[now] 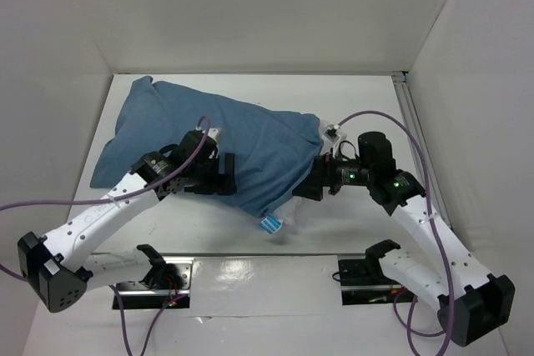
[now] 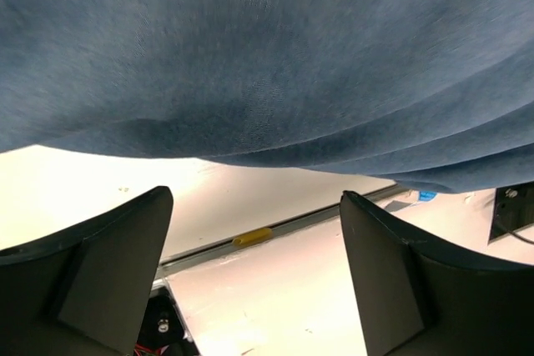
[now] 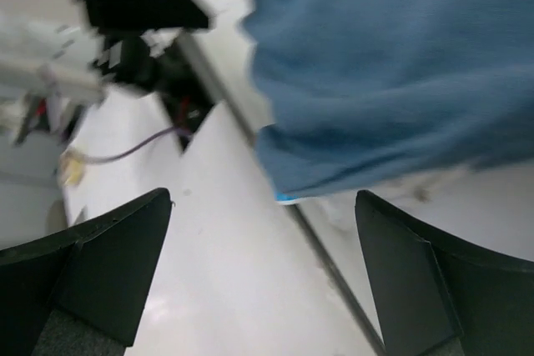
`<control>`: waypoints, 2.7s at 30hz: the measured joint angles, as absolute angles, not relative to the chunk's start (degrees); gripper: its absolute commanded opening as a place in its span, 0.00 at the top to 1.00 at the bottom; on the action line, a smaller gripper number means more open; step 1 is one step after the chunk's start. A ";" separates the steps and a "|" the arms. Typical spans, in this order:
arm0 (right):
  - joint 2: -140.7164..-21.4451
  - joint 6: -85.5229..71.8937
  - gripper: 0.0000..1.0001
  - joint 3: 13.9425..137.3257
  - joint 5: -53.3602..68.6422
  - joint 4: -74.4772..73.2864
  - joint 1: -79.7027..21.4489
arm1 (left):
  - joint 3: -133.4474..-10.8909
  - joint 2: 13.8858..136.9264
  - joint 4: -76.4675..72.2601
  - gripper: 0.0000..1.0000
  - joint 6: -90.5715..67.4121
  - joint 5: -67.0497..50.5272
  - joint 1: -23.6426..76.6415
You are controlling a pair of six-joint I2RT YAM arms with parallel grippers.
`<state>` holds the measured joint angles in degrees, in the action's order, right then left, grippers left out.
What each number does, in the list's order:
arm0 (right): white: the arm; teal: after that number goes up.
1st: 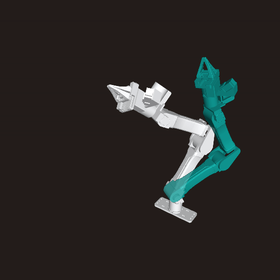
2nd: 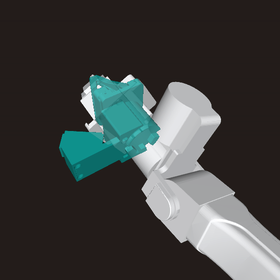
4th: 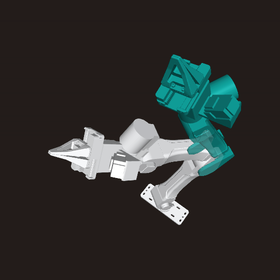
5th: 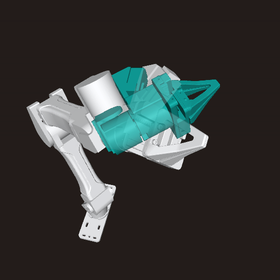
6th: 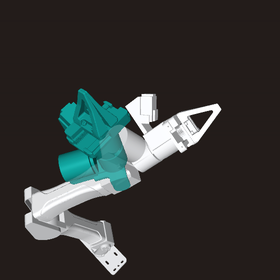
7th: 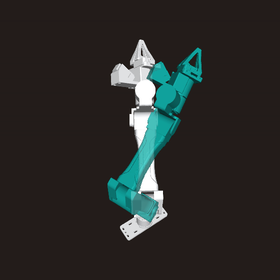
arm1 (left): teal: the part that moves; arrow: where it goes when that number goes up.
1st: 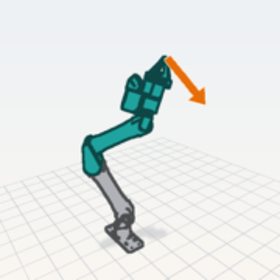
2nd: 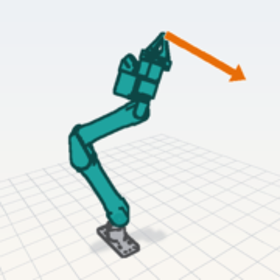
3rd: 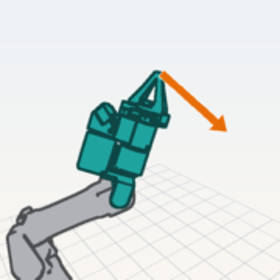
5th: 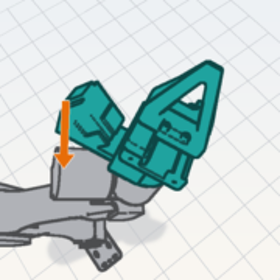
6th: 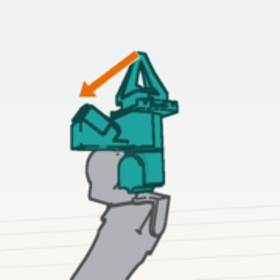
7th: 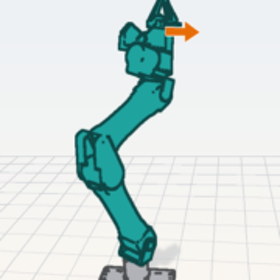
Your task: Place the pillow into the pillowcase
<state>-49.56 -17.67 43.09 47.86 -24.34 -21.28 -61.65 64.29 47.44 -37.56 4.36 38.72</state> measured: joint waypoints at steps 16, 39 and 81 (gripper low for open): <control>-43.00 -29.76 0.04 31.57 21.89 -27.83 -21.21 | -49.93 60.10 40.10 0.20 -43.83 4.75 40.73; -41.01 -31.62 0.03 31.53 25.85 -30.55 -20.95 | -55.09 75.77 27.81 0.29 -45.34 13.61 64.97; -75.92 -41.47 1.00 35.38 11.90 11.79 -36.47 | -63.55 71.31 30.30 1.00 -46.28 7.22 65.56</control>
